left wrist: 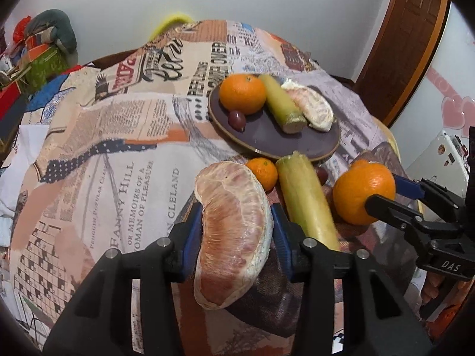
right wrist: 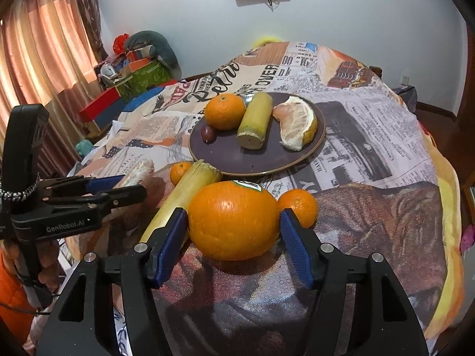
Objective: Organize fruits
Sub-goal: 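Grasp a large pomelo segment with the left tool while the right grasps the Dole orange, then carry the pomelo segment onto the plate with the left tool while the right lowers the Dole orange there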
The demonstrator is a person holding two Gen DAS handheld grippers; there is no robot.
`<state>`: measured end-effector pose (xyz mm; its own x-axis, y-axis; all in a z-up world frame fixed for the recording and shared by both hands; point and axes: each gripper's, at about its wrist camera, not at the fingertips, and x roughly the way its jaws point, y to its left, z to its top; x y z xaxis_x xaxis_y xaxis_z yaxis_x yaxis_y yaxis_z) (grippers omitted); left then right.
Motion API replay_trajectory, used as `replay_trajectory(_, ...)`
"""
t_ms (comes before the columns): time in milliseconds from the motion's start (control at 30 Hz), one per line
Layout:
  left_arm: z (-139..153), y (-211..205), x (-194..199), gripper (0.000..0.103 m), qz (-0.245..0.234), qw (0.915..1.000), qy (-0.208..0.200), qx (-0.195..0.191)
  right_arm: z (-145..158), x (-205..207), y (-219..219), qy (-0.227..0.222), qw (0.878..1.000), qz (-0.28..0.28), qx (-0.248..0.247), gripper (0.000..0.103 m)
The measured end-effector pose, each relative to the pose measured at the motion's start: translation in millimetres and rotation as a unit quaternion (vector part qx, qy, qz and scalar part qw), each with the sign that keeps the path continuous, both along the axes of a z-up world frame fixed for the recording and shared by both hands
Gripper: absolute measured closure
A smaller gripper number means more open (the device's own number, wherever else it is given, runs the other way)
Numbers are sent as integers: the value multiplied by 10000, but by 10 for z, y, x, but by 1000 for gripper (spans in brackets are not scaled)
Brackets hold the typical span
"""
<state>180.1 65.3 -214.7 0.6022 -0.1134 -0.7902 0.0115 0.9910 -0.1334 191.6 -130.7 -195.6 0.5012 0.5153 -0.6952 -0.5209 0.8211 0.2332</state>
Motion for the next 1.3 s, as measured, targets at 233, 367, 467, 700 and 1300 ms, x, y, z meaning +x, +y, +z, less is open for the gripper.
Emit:
replay_trajectory(233,185,-44,4,58,-57,9997,-239,-40,63,-18,-50,-50,10000,31,-2,45)
replay_trajectory(367,223,-82,6,58,-107,9995,-303,-61,31,-94,-55,-48,9998,135,-147,45)
replay_trajectory(467,206,-101,18,58,-116,9995,-274,-100,9,-125,-55,-52,9997,140,-189,43)
replay_trajectory(700,168,-90,15,58,-89,9996,-220,-164,-7,-90,31,-127,9992,142,-361,39)
replay_trajectory(1300,246,-66,31,58,-43,9993,-305,-200,-27,-20,-24,-5,9996,58,-259,39)
